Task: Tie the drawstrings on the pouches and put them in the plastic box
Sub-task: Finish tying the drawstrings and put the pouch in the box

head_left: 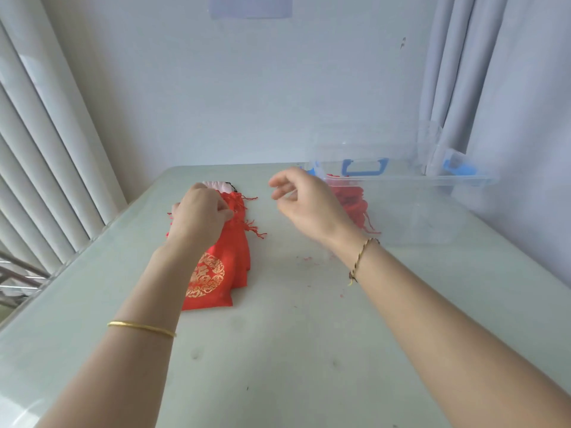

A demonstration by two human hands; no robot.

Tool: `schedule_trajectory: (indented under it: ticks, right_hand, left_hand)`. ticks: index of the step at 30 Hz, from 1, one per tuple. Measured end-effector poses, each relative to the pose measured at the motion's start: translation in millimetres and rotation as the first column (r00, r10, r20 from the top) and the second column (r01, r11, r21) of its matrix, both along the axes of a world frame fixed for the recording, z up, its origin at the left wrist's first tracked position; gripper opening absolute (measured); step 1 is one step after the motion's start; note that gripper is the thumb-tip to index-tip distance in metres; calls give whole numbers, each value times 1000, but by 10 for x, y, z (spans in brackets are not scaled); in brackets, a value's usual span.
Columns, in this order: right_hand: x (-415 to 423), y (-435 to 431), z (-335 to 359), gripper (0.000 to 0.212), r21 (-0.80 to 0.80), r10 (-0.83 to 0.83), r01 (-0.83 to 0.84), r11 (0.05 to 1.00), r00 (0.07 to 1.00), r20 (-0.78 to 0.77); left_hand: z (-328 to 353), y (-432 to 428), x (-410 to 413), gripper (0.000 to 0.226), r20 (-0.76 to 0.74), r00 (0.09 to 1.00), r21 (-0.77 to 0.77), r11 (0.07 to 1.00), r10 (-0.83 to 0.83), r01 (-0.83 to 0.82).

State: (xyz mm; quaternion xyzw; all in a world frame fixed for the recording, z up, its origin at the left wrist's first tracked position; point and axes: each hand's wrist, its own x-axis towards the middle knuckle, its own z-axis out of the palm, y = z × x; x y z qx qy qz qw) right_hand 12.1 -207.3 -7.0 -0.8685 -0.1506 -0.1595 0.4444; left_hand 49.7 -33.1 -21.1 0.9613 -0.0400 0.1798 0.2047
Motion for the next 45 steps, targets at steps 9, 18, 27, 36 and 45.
schedule_trajectory:
  ticks: [9, 18, 27, 36, 45]
  right_hand:
    - [-248, -432, -112, 14, -17, 80, -82, 997, 994, -71]
    - [-319, -1134, -107, 7, 151, -33, 47, 987, 995, -94]
    - [-246, -1319, -119, 2, -134, -130, 116, 984, 986, -101]
    - [-268, -1447, -114, 8, -203, -184, 152, 967, 971, -151]
    - [-327, -1503, -69, 16, -81, -184, 173, 982, 970, -157]
  left_hand:
    - [353, -698, -581, 9, 114, 911, -268, 871, -395, 411]
    - [29, -960, -437, 30, -66, 880, -439, 806, -470, 397]
    - [-42, -898, -331, 12, -76, 899, -427, 829, -432, 362]
    - [9, -768, -317, 7, -42, 942, -479, 834, -332, 272]
    - [-31, -544, -231, 12, -126, 915, -645, 732, -384, 219]
